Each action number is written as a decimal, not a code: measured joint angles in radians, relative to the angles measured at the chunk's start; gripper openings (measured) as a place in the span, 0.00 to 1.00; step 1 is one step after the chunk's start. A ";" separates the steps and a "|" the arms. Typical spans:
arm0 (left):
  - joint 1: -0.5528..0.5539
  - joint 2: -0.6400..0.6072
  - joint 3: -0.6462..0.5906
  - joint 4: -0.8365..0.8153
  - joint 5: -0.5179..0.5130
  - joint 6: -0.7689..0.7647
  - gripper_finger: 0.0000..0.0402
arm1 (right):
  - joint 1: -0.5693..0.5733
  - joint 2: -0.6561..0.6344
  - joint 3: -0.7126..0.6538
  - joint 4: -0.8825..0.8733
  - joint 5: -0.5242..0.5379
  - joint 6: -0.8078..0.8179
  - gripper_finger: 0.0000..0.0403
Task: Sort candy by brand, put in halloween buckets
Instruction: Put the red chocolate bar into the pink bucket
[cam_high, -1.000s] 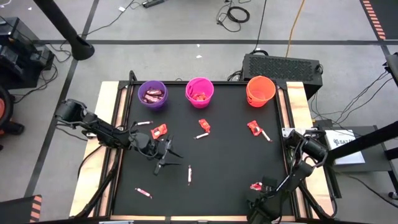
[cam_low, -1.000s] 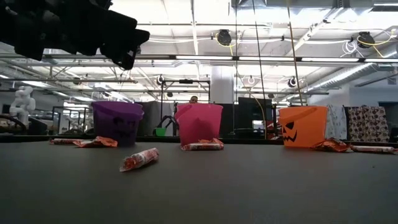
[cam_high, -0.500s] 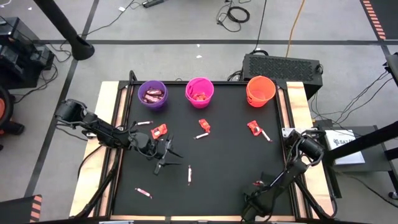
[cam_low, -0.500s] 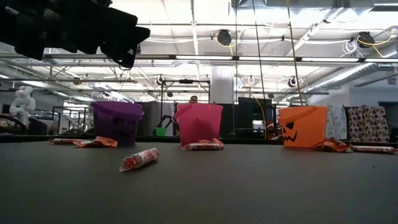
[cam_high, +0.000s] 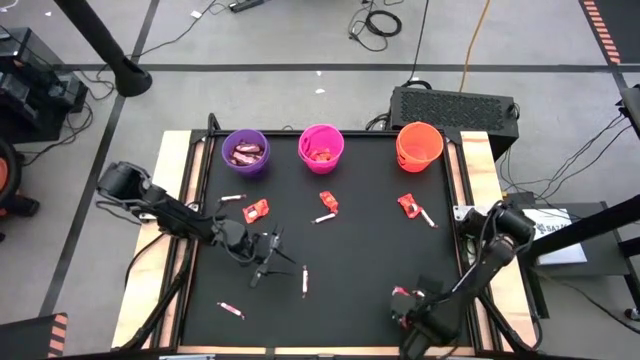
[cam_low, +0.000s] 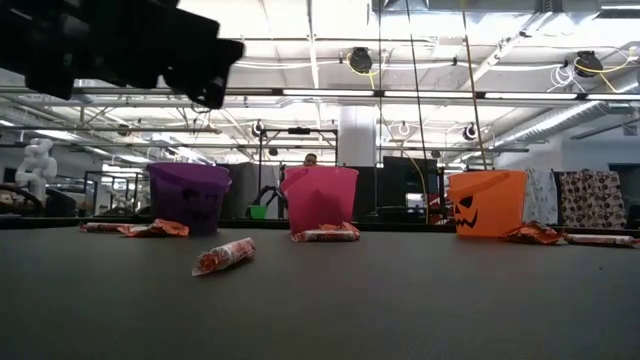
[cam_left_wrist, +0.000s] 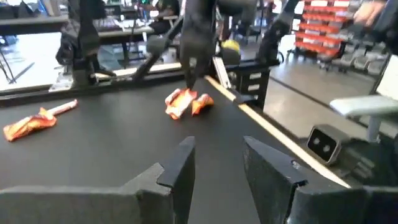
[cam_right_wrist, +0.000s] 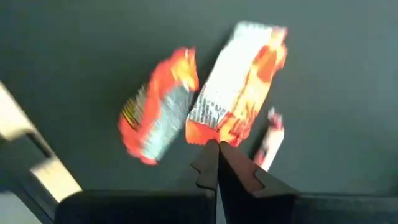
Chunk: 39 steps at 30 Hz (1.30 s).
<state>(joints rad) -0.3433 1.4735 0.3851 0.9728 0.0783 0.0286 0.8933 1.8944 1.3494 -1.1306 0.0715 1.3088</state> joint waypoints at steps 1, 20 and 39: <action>-0.002 0.024 0.017 0.000 0.003 0.004 0.34 | 0.009 -0.009 0.000 0.011 0.043 0.006 0.00; -0.006 0.510 0.466 -0.017 0.136 0.065 0.34 | 0.060 -0.030 0.001 0.331 0.707 -0.207 0.00; -0.030 0.627 0.663 -0.009 0.033 0.266 0.34 | -0.047 -0.030 0.001 0.401 0.795 -0.209 0.00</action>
<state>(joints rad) -0.3736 2.1006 1.0480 0.9634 0.1113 0.2945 0.8462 1.8645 1.3502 -0.7296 0.8666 1.1003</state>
